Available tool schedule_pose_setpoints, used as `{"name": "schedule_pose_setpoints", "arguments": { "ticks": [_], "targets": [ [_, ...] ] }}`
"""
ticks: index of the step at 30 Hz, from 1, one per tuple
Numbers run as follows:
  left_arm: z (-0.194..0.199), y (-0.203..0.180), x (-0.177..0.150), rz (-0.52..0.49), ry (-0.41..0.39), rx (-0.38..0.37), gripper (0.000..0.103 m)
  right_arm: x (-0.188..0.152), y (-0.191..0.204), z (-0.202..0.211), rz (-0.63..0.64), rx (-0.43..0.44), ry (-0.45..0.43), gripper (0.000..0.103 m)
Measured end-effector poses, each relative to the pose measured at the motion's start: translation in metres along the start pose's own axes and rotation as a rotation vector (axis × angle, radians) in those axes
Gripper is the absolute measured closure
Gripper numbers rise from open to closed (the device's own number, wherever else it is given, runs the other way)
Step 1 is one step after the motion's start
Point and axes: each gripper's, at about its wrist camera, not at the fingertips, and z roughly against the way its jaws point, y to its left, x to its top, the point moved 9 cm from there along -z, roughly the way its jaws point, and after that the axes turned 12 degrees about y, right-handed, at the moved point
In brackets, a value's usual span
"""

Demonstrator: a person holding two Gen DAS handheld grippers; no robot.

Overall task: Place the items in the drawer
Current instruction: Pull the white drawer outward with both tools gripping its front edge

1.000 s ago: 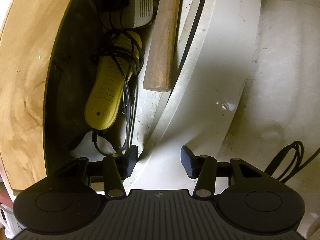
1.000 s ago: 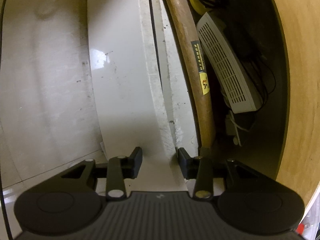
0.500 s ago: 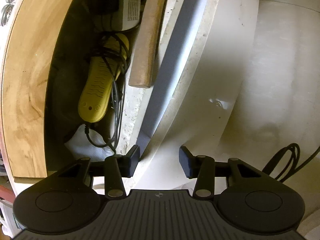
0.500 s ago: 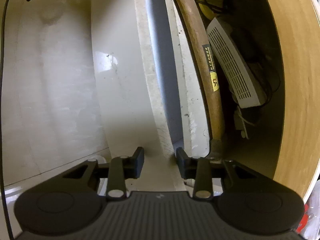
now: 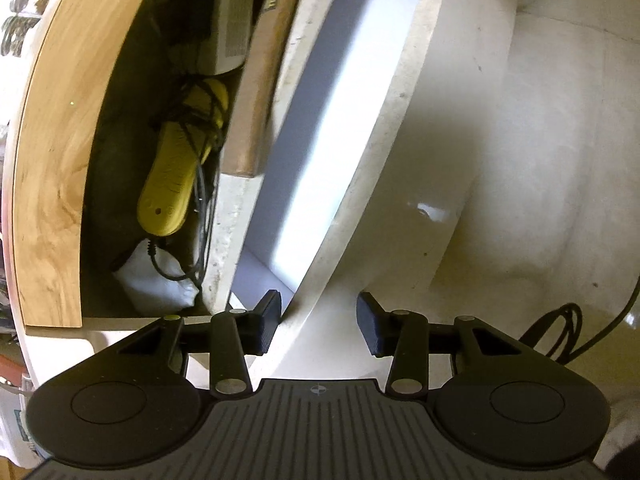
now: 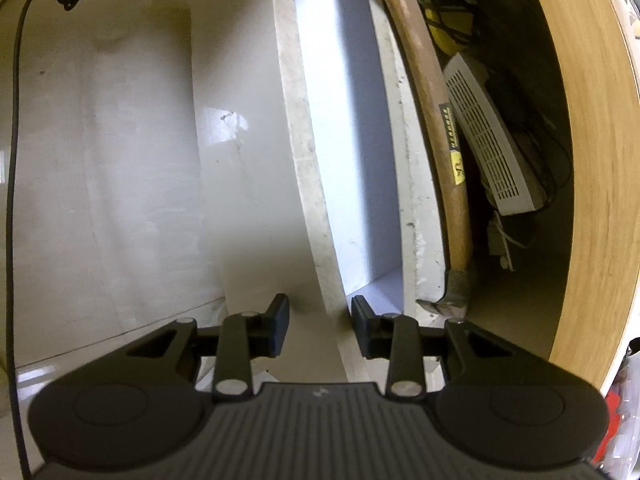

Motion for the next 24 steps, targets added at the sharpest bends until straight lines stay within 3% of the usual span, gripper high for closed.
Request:
{"name": "schedule_pose_setpoints", "arguments": {
  "ticks": [24],
  "targets": [
    [0.030, -0.051, -0.020, -0.099, 0.040, -0.172, 0.065, -0.017, 0.056, 0.045, 0.072, 0.184, 0.003, 0.066]
  ]
}}
